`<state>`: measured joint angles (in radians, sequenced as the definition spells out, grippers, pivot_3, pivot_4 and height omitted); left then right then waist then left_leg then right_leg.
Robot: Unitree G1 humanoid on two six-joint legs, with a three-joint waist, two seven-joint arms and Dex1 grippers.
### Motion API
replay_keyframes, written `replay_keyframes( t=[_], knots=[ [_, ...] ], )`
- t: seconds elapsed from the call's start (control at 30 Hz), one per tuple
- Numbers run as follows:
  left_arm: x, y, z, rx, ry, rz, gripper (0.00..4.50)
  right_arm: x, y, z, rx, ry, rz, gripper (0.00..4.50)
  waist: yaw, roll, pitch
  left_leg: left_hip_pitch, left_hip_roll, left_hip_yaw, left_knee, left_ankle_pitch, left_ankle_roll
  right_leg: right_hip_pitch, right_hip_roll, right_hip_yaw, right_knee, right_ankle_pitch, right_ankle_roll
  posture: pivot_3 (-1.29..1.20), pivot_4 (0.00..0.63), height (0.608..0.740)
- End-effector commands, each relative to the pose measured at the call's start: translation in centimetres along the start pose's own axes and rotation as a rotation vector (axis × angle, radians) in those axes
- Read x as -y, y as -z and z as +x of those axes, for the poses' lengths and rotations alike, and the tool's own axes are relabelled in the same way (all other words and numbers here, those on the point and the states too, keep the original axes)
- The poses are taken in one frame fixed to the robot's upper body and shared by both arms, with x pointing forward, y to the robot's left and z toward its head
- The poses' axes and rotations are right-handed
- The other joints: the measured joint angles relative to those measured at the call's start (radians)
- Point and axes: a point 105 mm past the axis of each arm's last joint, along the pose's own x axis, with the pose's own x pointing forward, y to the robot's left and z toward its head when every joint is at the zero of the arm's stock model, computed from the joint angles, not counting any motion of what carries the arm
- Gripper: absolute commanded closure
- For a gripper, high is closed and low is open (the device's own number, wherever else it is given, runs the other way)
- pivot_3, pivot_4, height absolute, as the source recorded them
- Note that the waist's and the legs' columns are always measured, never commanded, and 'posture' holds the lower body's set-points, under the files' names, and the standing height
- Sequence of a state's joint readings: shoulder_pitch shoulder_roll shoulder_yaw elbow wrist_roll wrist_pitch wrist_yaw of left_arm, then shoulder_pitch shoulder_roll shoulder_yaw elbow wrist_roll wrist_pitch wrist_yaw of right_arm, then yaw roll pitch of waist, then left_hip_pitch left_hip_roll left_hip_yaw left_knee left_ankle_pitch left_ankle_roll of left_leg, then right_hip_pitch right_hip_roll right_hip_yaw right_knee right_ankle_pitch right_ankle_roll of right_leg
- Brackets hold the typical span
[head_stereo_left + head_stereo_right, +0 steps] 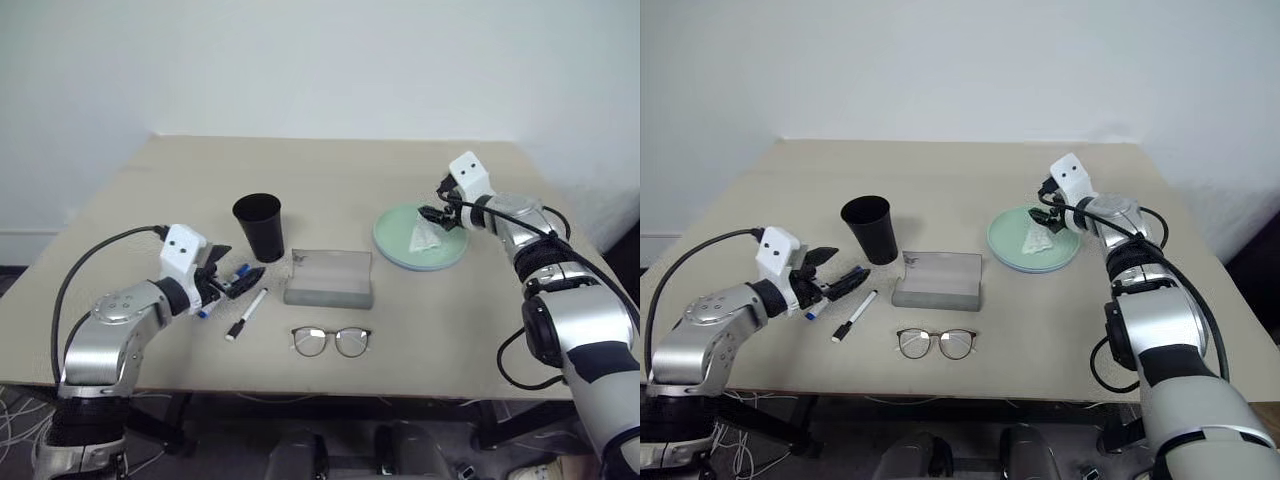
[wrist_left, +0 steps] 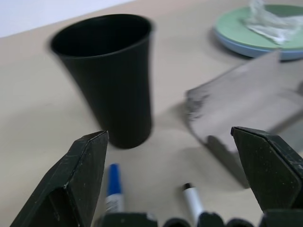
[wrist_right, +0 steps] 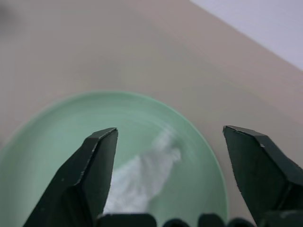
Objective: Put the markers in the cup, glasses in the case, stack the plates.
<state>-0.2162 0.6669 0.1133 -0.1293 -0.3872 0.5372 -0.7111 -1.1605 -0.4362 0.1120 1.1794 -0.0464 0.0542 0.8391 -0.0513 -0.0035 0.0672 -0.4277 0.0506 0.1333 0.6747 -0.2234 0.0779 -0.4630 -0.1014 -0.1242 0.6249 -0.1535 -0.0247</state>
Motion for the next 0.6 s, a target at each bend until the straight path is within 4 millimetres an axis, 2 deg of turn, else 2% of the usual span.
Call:
replay_keyframes(
  t=[0.03,0.17,0.27,0.4,0.6],
  knots=[
    [2.6,-2.1,1.6,0.03,0.129,0.11,0.06,-2.6,-3.2,-1.8,0.098,-0.294,-0.1,0.78,0.004,0.0,0.0,0.0,0.0,-0.001,0.001,0.0,0.0,0.001,0.0,0.0,0.0,0.0,0.0,0.0,0.0,0.727],
    [5.6,-2.5,3.4,0.015,0.288,0.175,0.06,-6.4,-3.4,-4.5,0.113,-0.583,-0.127,0.78,0.011,0.0,0.0,0.0,-0.001,-0.002,0.001,0.0,0.001,0.001,0.0,-0.001,0.0,0.0,0.0,0.0,0.0,0.727],
    [7.6,-3.8,4.0,0.037,0.421,0.195,0.06,-7.9,-3.0,-5.5,0.088,-0.66,-0.13,0.78,0.013,0.0,0.0,-0.001,-0.001,-0.003,0.002,0.0,0.001,0.001,-0.001,-0.001,0.0,0.0,0.0,0.0,0.0,0.727],
    [9.2,-3.9,4.0,-0.001,0.559,0.256,0.06,-8.4,-2.8,-5.5,0.079,-0.66,-0.126,0.78,0.01,0.0,0.0,0.0,0.0,-0.003,0.003,0.0,0.001,0.0,0.0,-0.002,0.0,0.0,-0.001,0.0,0.0,0.727],
    [10.0,-2.2,3.4,-0.113,0.72,0.307,0.06,-8.5,-2.5,-5.3,0.071,-0.631,-0.119,0.78,0.01,0.001,0.0,-0.001,0.0,-0.003,0.003,0.0,0.001,0.0,0.0,-0.002,0.0,0.0,-0.002,0.0,0.0,0.727]
  ],
)
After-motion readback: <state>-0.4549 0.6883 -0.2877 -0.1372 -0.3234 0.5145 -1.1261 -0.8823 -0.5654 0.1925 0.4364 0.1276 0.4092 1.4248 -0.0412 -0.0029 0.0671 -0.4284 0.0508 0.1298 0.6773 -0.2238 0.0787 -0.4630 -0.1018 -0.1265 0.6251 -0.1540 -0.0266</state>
